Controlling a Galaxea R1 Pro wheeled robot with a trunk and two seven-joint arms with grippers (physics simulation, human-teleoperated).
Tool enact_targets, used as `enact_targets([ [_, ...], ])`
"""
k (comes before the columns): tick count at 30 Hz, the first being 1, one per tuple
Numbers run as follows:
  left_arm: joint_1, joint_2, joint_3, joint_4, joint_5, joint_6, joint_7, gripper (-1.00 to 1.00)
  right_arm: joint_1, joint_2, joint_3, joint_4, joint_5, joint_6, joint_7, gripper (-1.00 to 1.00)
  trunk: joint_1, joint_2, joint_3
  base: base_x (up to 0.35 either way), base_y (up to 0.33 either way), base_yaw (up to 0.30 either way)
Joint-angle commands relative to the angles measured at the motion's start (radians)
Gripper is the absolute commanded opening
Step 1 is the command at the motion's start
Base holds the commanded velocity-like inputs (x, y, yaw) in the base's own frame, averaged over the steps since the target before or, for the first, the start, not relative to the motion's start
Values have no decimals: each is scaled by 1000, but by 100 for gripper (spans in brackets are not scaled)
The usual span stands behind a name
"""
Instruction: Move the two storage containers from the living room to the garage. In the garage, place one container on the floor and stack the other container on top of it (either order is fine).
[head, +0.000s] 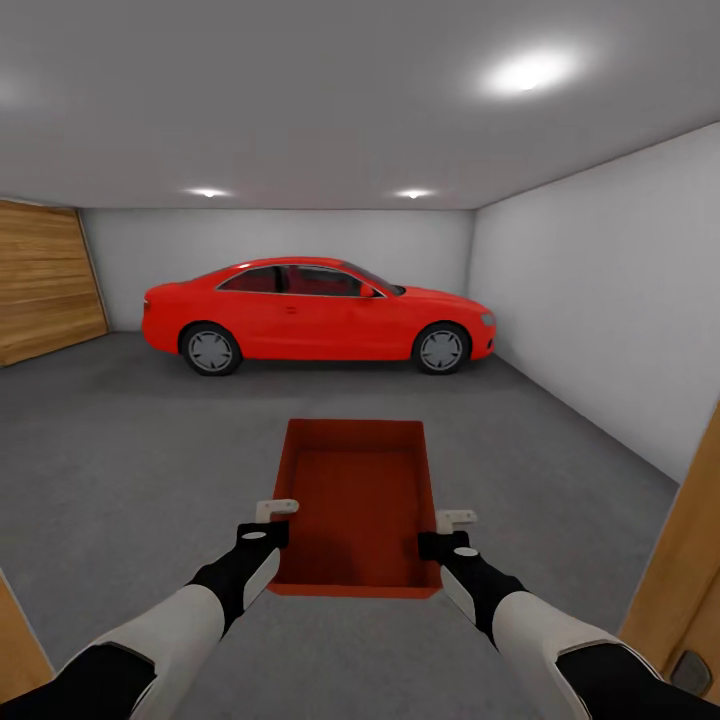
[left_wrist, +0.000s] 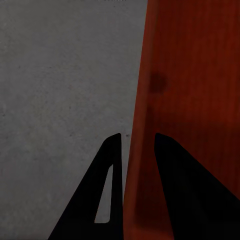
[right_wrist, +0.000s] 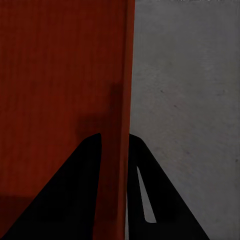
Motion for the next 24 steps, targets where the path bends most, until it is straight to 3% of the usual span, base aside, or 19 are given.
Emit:
enact_targets([
  [1,-2,0,22,-13,-20,-18,12,-100,0,0,9,2,-22,0,-5,-100,0,-1,-2,67,0,0],
  [24,-1,0,23,-9,-21,-18,11,-100,0,0,9,2,-21,-2,-5,-100,0,-1,-2,300,0,0],
])
